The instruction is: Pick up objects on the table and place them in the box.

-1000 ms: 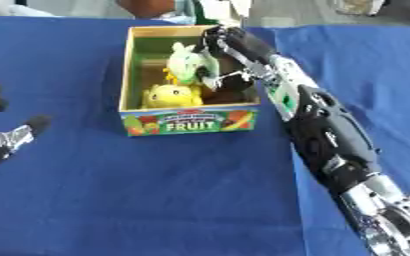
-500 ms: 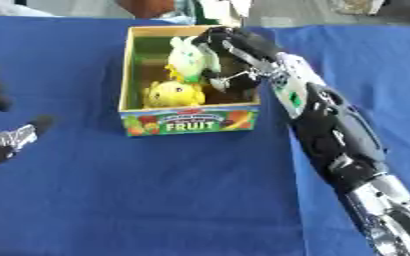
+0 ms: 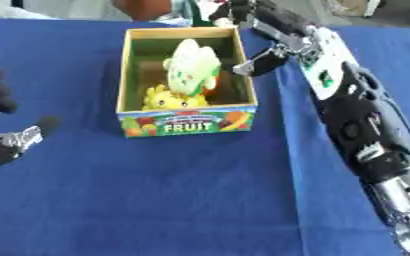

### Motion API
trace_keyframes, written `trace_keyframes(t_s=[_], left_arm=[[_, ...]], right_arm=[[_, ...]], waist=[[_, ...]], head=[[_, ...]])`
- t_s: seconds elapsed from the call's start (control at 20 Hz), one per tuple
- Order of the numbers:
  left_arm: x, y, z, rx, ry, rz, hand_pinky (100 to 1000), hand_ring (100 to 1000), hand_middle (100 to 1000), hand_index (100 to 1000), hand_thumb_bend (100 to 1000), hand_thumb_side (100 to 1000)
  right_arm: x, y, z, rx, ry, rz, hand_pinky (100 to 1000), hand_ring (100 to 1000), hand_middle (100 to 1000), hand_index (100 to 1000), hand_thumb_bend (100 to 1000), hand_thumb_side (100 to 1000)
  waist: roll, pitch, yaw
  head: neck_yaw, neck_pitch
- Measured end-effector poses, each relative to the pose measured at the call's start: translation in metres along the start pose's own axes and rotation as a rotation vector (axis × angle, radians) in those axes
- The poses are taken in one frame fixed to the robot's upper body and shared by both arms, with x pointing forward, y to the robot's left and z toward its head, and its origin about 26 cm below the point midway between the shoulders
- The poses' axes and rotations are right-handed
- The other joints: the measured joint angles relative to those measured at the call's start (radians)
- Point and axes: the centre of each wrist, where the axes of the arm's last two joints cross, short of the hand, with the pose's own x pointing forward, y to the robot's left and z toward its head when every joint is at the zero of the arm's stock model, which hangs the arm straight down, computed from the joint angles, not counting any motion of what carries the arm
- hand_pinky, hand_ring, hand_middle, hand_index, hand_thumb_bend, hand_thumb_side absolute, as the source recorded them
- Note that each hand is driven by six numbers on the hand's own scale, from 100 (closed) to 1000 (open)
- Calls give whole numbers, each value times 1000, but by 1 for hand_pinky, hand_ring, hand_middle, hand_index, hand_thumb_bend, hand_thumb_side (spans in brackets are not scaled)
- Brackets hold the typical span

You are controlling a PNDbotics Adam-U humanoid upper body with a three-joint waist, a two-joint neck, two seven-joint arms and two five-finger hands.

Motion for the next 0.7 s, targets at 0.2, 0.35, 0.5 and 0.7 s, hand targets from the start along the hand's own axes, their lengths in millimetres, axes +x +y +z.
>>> trace_keyframes(t_s=[0.2, 0.35, 0.5, 0.7], left_arm=[[-2, 2, 1, 15, 10, -10, 558, 503, 512, 701, 807, 100], [-3, 4, 2, 25, 15, -18, 558, 503, 512, 701, 807, 100], [-3, 5, 2, 35, 16, -26, 559, 503, 512, 701, 808, 100], [-4, 6, 1, 44, 16, -37, 559, 503, 512, 701, 807, 100]], right_arm=[[-8, -23, 19, -71, 6, 2, 688, 881, 771, 867, 395, 100], [-16, -43, 41, -117, 23, 16, 686, 878, 768, 863, 396, 100], [-24, -58, 68, -146, 57, 28, 687, 880, 765, 863, 397, 100], [-30, -70, 101, -167, 104, 37, 688, 879, 765, 861, 395, 100]], waist=[[-4, 0, -12], [-5, 0, -21], [-6, 4, -29], [-5, 14, -39]], head=[[14, 0], [20, -2], [26, -6], [35, -11]])
